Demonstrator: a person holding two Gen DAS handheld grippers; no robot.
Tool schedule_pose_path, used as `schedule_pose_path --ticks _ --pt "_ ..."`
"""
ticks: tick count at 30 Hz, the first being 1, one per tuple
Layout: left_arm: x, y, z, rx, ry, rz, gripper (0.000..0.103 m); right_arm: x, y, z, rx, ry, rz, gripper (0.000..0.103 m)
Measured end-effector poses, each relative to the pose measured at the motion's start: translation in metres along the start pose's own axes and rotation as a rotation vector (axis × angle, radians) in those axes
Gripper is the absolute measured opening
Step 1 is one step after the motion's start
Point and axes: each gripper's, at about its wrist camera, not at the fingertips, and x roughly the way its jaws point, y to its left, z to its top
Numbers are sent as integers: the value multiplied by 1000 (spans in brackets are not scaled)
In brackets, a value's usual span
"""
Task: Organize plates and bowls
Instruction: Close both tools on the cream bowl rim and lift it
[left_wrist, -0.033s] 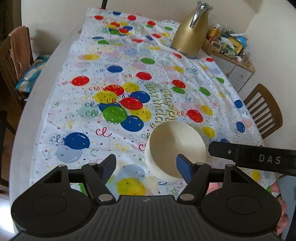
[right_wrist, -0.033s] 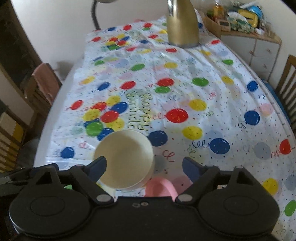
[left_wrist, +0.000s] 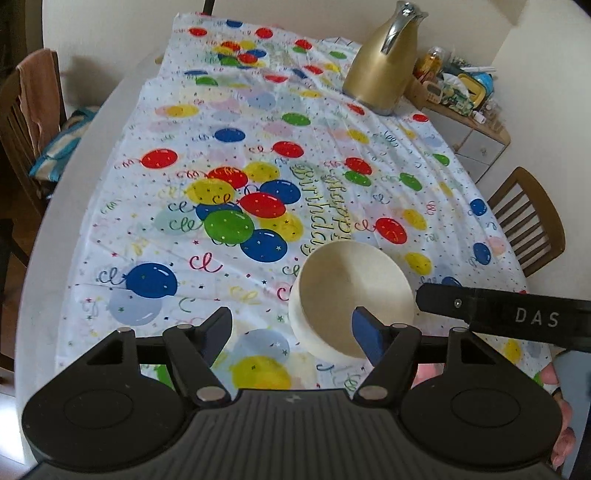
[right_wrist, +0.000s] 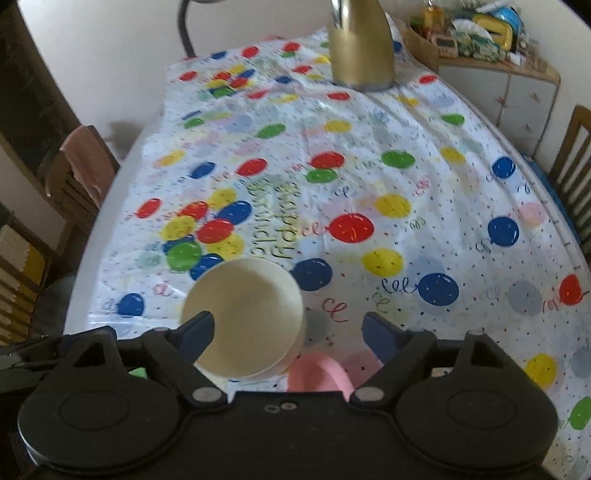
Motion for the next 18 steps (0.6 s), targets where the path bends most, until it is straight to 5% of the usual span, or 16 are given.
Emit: schedule_pose_path --ticks 5,12,14,16,18 --pt "24 2 5 -13 14 5 71 25 -8 3 28 46 -15 73" --pt "48 2 6 -22 40 5 68 43 -8 0 20 89 7 44" --pt "52 3 6 -37 58 -4 60 45 -7 -1 20 91 13 38" --pt "56 5 6 -70 81 -16 39 46 -6 -1 21 97 21 31" --pt "60 6 7 -93 95 -13 34 46 -5 -1 26 92 22 28"
